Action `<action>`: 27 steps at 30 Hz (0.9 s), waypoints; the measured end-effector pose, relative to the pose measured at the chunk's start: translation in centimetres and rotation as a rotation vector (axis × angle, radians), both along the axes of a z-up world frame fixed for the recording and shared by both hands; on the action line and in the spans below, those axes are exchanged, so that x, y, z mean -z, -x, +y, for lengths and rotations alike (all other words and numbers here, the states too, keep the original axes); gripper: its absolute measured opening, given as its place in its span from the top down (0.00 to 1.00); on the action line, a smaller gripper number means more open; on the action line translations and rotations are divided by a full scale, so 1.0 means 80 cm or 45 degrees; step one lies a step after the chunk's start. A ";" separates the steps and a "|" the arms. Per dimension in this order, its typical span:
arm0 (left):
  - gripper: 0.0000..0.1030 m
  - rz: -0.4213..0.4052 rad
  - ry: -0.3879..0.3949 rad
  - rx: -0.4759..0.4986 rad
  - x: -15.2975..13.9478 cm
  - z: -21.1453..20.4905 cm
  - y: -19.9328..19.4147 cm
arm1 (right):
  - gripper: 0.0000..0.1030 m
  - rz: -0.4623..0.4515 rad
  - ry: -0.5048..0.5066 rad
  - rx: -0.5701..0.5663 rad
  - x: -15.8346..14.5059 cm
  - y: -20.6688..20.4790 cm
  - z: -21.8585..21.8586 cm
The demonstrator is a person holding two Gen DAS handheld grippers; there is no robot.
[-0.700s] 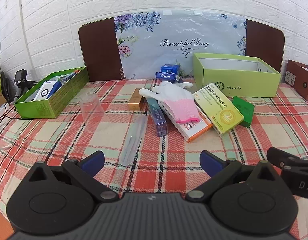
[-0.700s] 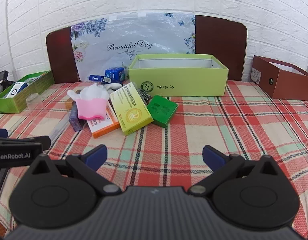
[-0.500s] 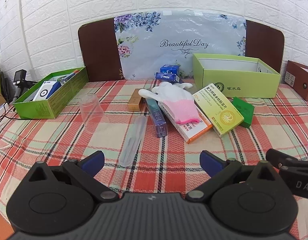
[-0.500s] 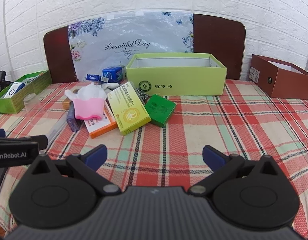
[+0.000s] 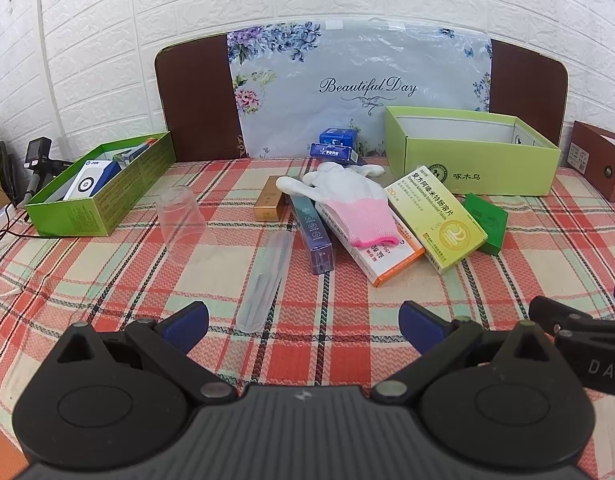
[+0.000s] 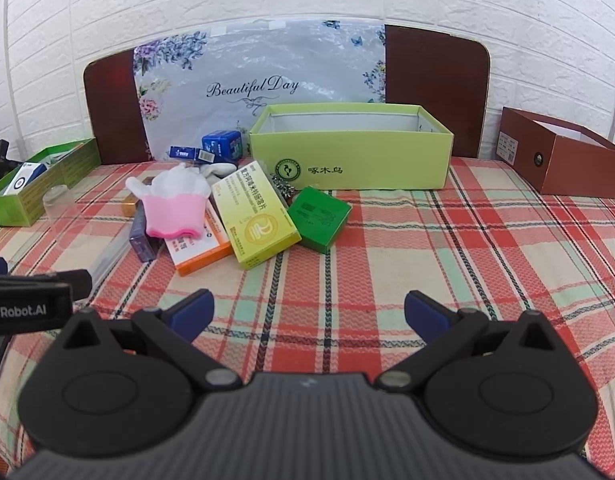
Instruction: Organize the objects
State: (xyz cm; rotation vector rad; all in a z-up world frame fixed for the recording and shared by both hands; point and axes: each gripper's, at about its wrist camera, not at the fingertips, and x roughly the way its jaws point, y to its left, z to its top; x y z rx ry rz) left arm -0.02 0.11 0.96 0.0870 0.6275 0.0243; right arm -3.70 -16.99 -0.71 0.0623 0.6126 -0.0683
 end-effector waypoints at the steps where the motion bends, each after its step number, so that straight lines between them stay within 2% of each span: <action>1: 0.00 0.000 0.002 -0.001 0.000 0.000 0.000 | 0.00 -0.001 0.000 0.000 0.000 0.000 0.000; 27: 0.00 0.004 0.009 0.013 0.006 -0.001 0.000 | 0.00 -0.003 -0.004 0.021 0.002 -0.003 -0.006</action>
